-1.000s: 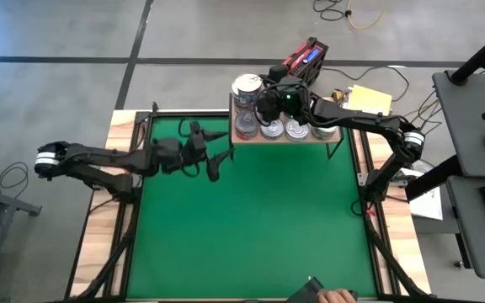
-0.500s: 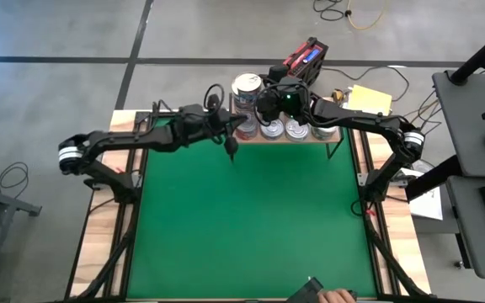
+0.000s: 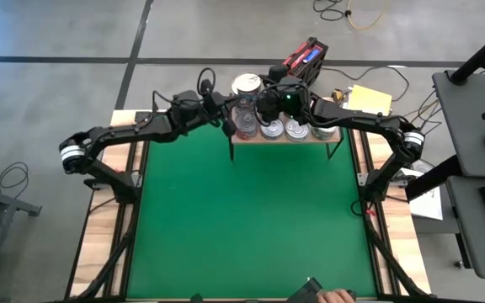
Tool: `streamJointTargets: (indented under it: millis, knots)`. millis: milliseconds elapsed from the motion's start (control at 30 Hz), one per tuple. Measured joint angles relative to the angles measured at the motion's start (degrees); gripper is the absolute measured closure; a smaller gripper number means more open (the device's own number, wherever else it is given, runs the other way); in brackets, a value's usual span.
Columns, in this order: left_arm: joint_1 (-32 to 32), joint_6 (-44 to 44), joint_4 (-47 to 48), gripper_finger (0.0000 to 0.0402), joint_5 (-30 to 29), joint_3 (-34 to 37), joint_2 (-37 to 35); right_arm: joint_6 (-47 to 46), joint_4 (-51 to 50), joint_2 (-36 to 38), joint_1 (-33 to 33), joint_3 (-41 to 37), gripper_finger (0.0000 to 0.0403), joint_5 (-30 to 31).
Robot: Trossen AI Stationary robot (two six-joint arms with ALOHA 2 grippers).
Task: Stack canned seafood by type on shelf
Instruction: Stack the blue/pink tuna can on top of the other blue/pink tuna can on the shelf
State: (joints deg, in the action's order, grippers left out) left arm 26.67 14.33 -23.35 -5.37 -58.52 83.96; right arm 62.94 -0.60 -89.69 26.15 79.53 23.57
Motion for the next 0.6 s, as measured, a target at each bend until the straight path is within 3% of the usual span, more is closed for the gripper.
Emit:
streamJointTargets:
  millis: [167, 600]
  knots:
    - [1.73, -0.24, 0.56, 0.0401, 3.41, -0.07, 0.51, 0.01, 0.02, 0.00, 0.00, 0.00, 0.0119, -1.11]
    - [1.95, 0.22, 0.68, 0.0402, 3.48, -3.92, 4.89, 0.07, 0.07, 0.00, 0.00, 0.00, 0.0131, -1.64]
